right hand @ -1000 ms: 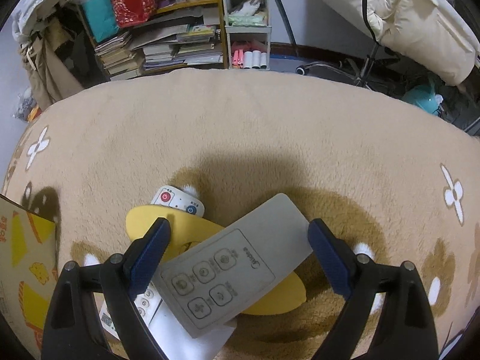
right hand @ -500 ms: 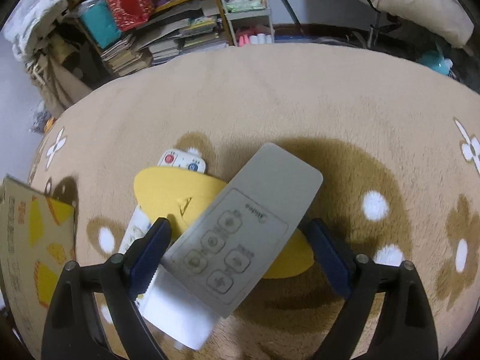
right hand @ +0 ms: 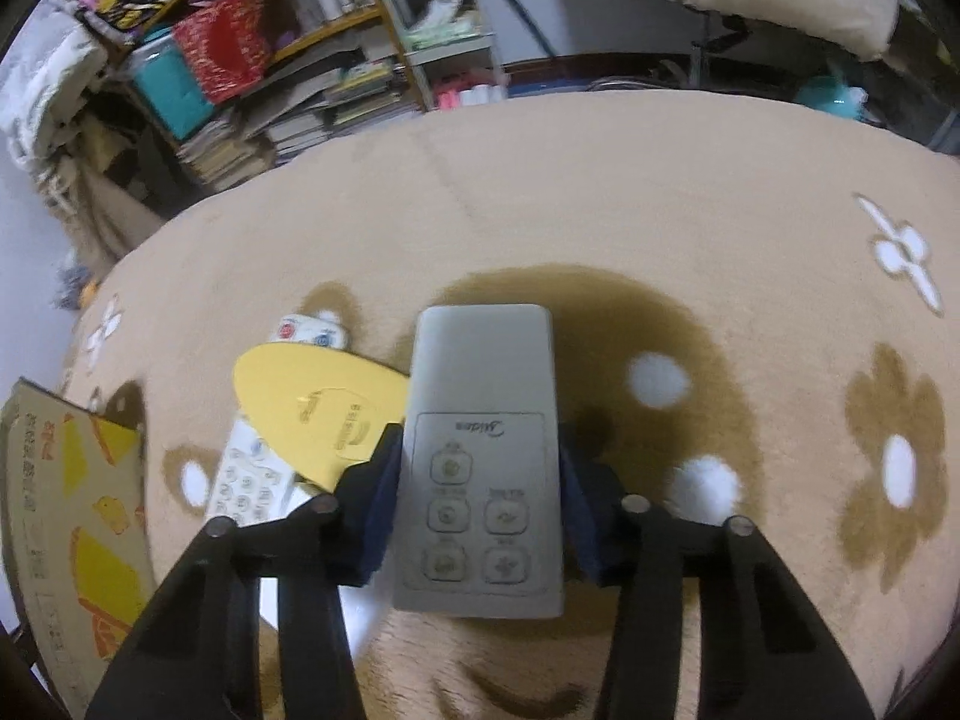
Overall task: Organize rigid objects
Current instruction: 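Lift the grey remote, carry it into the box and open the right tool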
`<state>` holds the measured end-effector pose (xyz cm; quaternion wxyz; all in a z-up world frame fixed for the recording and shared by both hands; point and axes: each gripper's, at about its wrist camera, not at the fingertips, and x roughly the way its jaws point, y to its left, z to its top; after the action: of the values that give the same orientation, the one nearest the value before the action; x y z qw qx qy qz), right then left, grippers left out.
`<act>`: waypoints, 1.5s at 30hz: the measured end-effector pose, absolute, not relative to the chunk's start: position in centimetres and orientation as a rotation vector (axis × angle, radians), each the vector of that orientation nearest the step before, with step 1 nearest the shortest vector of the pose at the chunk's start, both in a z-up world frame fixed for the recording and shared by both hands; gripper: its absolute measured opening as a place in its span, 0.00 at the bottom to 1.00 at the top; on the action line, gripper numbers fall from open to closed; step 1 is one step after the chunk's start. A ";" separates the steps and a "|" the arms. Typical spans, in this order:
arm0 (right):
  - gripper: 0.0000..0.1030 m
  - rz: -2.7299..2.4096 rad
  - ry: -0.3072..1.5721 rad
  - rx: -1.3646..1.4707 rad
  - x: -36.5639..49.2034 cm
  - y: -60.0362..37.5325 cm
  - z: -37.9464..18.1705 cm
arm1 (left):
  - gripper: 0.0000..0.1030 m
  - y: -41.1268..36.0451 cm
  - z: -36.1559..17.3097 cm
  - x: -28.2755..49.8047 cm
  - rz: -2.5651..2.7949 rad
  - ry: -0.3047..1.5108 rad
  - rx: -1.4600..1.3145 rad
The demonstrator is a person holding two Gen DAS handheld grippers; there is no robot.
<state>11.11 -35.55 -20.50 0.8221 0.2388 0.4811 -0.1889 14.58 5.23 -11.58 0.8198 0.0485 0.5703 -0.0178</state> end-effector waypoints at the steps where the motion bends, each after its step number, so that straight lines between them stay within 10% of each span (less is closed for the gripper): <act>1: 0.50 -0.412 1.019 0.505 10.9 -35.5 -20.4 | 0.12 5.2 -11.6 14.6 -0.037 1.214 0.100; 45: 0.50 0.081 0.761 0.284 11.7 -17.3 -5.6 | 0.12 5.2 -11.6 14.6 -0.040 1.209 0.097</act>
<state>11.74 -17.31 -5.61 0.9178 0.1380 0.3701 0.0396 14.59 5.21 -11.61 0.8215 0.0455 0.5681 -0.0188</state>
